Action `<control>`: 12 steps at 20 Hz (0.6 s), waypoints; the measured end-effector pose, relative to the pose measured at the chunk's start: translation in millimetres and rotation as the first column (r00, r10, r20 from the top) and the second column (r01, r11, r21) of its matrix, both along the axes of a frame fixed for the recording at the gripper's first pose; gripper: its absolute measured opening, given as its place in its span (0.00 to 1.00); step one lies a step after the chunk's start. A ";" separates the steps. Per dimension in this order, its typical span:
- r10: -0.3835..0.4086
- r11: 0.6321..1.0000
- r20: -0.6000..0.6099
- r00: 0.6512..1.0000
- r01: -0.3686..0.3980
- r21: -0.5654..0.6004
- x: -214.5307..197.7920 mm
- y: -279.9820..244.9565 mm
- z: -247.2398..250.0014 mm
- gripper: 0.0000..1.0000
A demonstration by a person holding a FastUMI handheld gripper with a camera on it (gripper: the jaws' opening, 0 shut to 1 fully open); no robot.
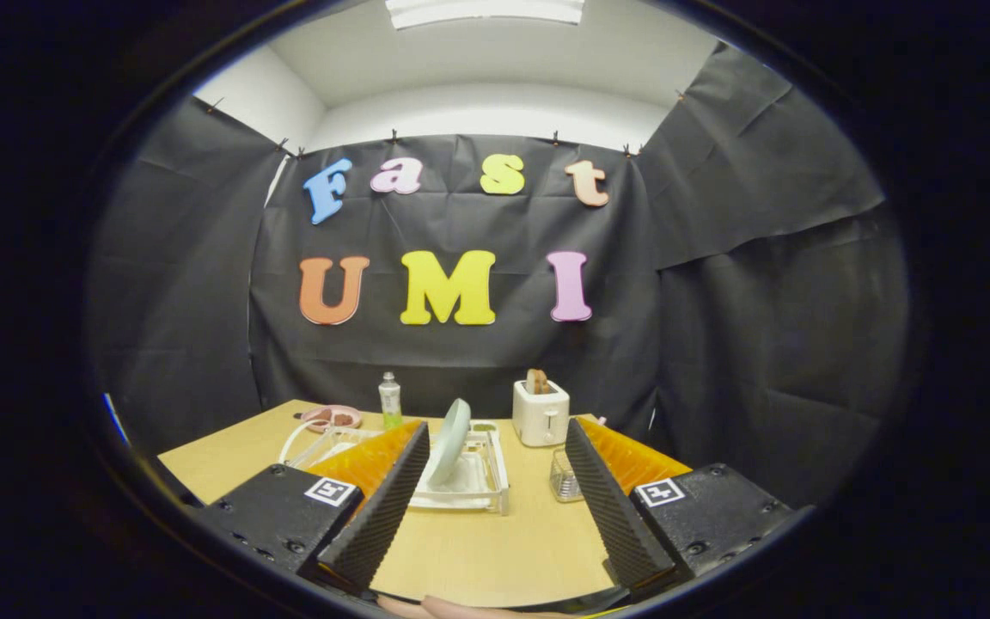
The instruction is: Take the plate from the dish rack, then take the spoon from the basket and place it into the plate.
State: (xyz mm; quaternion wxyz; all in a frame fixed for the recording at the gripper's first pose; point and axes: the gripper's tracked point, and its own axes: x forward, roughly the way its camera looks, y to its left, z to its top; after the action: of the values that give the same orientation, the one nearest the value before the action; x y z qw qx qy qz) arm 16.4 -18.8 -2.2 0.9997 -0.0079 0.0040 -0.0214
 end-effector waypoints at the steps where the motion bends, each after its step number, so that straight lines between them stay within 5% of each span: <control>1: 0.000 1.000 -0.002 1.000 0.000 -0.002 4.9 1.5 0.7 1.00; 12: 0.030 0.997 -0.229 0.973 -0.044 -0.057 121.5 45.2 16.1 1.00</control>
State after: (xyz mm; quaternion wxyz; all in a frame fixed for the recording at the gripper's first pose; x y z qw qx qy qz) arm 137.8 26.4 13.9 0.9922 -0.0414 0.1179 -0.0017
